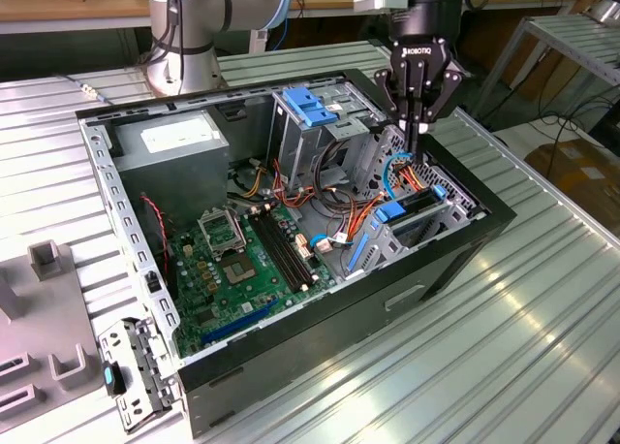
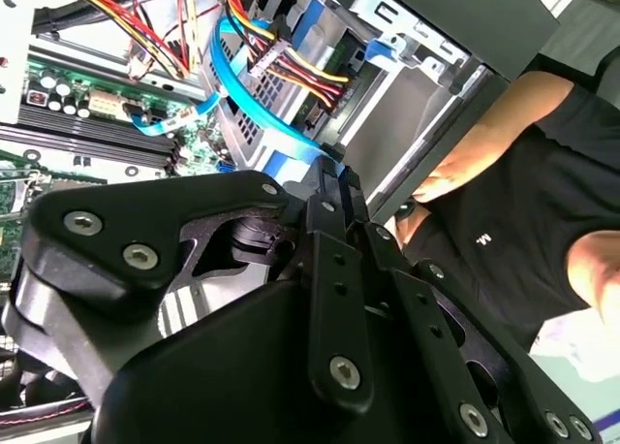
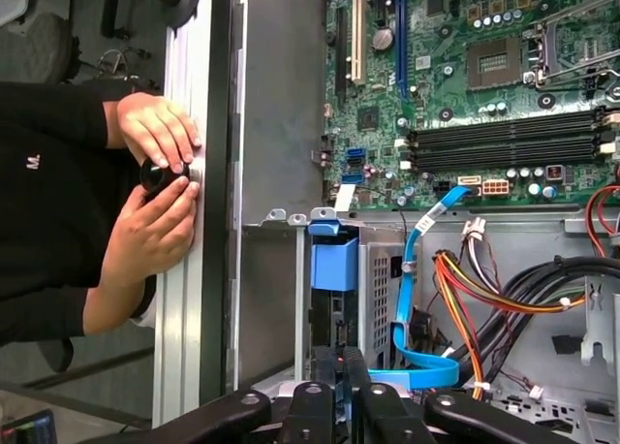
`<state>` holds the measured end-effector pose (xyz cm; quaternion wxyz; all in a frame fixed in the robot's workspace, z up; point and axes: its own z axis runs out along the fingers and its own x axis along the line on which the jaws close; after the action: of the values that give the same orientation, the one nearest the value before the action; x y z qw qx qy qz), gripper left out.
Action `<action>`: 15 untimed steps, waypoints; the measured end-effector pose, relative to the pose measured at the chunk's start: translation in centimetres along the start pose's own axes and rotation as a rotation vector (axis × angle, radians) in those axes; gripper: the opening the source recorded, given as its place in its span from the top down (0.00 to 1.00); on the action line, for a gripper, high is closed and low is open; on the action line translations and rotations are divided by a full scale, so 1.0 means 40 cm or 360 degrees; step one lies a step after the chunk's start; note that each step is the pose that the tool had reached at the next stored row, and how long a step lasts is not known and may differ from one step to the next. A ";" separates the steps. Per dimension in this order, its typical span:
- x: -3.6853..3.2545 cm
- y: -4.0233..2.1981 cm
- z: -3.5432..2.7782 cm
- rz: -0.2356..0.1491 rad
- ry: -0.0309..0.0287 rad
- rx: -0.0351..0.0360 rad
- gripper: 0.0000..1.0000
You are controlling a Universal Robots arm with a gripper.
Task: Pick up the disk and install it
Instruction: 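Insert the second disk wire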
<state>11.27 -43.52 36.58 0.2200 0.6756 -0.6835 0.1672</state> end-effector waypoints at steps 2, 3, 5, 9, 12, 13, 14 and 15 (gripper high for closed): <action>-0.001 0.000 0.001 0.0001 0.00151 0.0000 0.69; -0.002 0.000 0.002 0.0002 0.00207 0.0000 0.69; -0.004 -0.001 0.006 0.0003 0.00326 0.0000 0.69; -0.009 -0.002 0.014 0.0003 0.00328 0.0000 0.77; -0.011 -0.002 0.017 0.0003 0.00332 0.0000 0.84; -0.010 -0.002 0.018 0.0002 0.00312 0.0000 0.84; -0.008 -0.002 0.020 0.0001 0.00172 0.0000 0.84; -0.005 -0.002 0.022 -0.0001 -0.00114 0.0000 0.84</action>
<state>11.29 -43.83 35.71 0.2176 0.6764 -0.6841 0.1648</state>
